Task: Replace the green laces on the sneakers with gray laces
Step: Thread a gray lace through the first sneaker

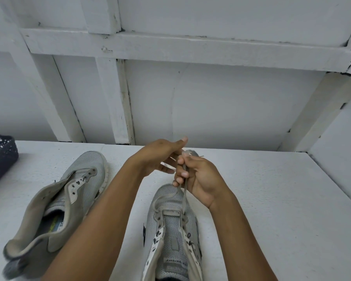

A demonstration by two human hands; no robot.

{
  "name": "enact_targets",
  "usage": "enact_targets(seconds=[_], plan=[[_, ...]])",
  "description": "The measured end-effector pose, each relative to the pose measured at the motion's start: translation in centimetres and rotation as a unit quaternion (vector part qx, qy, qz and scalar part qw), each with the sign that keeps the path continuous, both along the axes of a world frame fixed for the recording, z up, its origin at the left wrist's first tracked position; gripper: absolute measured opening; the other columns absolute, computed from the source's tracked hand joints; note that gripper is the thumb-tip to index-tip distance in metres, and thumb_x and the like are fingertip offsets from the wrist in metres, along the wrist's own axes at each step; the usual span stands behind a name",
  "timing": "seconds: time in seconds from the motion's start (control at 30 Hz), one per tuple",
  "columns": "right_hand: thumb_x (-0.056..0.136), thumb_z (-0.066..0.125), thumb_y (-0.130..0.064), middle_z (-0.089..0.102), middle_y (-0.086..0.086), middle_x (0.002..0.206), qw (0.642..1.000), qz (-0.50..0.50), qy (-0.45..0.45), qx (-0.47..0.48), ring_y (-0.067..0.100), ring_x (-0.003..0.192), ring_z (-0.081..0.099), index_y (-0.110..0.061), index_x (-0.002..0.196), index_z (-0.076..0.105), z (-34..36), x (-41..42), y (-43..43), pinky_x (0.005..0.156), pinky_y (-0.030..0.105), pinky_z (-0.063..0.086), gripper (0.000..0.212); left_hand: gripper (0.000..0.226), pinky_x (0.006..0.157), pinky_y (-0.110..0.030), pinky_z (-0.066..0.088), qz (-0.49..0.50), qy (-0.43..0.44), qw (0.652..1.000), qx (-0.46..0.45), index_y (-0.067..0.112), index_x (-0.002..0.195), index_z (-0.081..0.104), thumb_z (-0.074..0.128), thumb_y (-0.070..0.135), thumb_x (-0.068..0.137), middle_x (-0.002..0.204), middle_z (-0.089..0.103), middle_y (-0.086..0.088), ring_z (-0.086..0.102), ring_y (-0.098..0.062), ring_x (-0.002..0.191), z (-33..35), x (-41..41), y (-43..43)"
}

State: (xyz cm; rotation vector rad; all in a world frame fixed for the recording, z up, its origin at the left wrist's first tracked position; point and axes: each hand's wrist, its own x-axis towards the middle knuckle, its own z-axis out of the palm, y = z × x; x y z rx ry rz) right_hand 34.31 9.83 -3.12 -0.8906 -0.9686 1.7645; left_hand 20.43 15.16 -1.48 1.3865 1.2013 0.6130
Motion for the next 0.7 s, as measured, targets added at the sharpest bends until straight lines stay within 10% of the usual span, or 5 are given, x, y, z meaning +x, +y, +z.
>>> enact_targets(seconds=[0.13,0.3,0.7], plan=[[0.107,0.035,-0.022,0.038,0.002,0.052,1.000,0.011,0.000,0.008,0.017,0.049,0.045,-0.008,0.080,0.049,-0.1,-0.1,0.1,0.056,0.031,0.049,0.033,0.031,0.096,-0.050,0.052,-0.049,0.010,0.999,0.019,0.017,0.076,0.072,0.055,0.031,0.099,0.077,0.073,-0.004,0.069,-0.017,0.076,-1.1,-1.6,-0.9],[0.107,0.034,-0.021,0.039,0.001,0.051,1.000,0.016,0.001,0.013,0.016,0.048,0.045,-0.007,0.080,0.048,0.1,-0.2,-0.1,0.054,0.029,0.050,0.034,0.013,0.069,-0.025,0.048,-0.126,0.123,0.984,0.009,0.018,0.093,0.076,0.063,0.016,0.094,0.077,0.067,0.006,0.059,-0.010,0.073,-2.6,-3.0,-2.0],[0.107,0.035,-0.023,0.040,0.000,0.051,1.000,0.012,-0.007,0.021,0.016,0.048,0.046,-0.008,0.081,0.047,0.0,0.1,0.0,0.057,0.031,0.051,0.032,0.050,0.051,-0.014,0.043,-0.178,0.092,0.980,-0.010,0.032,0.060,0.073,0.060,-0.004,0.092,0.050,0.051,0.015,0.049,0.002,0.048,-3.1,-3.3,-3.2]])
